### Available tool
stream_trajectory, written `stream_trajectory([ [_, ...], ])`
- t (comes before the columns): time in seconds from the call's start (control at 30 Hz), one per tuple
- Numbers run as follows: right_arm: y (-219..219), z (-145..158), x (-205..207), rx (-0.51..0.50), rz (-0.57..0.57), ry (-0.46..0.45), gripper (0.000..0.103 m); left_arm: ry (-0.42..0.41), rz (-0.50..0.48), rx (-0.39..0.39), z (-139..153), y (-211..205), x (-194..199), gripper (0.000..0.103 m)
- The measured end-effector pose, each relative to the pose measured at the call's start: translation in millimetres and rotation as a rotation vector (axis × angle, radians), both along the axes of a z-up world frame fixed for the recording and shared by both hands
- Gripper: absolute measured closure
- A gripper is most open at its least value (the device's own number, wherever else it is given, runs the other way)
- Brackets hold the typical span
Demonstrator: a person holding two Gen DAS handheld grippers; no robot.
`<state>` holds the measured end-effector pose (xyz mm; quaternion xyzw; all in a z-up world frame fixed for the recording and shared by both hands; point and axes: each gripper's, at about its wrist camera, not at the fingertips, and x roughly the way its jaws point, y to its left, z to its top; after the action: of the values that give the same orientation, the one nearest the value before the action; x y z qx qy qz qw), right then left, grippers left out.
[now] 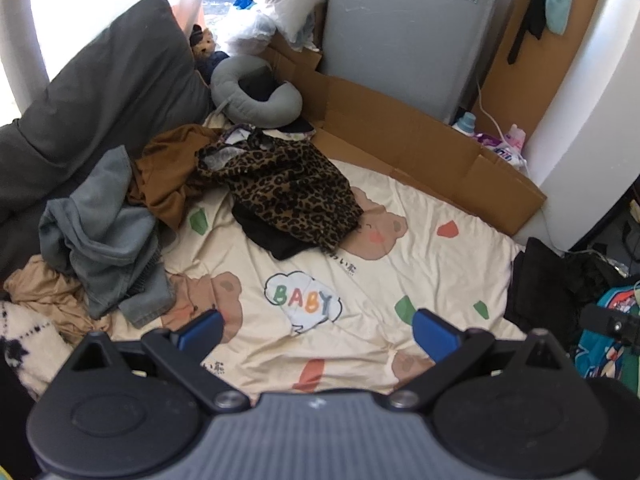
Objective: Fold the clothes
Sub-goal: 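Move both tools toward the leopard-print garment on the clothes pile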
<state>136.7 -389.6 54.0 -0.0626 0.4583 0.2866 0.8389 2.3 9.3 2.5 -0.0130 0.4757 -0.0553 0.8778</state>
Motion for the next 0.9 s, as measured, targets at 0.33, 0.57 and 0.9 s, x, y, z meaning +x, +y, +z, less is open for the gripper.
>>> stream_trajectory([
  [0.33, -9.3, 16.8, 7.3, 0.030, -0.020, -0.020, 0.000, -0.053, -0.028, 0.012, 34.0, -2.1, 3.2, 0.001],
  [0.57, -9.4, 28.3, 16.1, 0.049, -0.023, -0.031, 0.000, -0.092, -0.057, 0.017, 57.4, 6.3, 15.4, 0.001],
  [0.9, -0.5, 26.1, 32.0, 0.058, -0.020, -0.023, 0.000, -0.117, -0.081, 0.012, 74.6, 31.4, 41.5, 0.004],
])
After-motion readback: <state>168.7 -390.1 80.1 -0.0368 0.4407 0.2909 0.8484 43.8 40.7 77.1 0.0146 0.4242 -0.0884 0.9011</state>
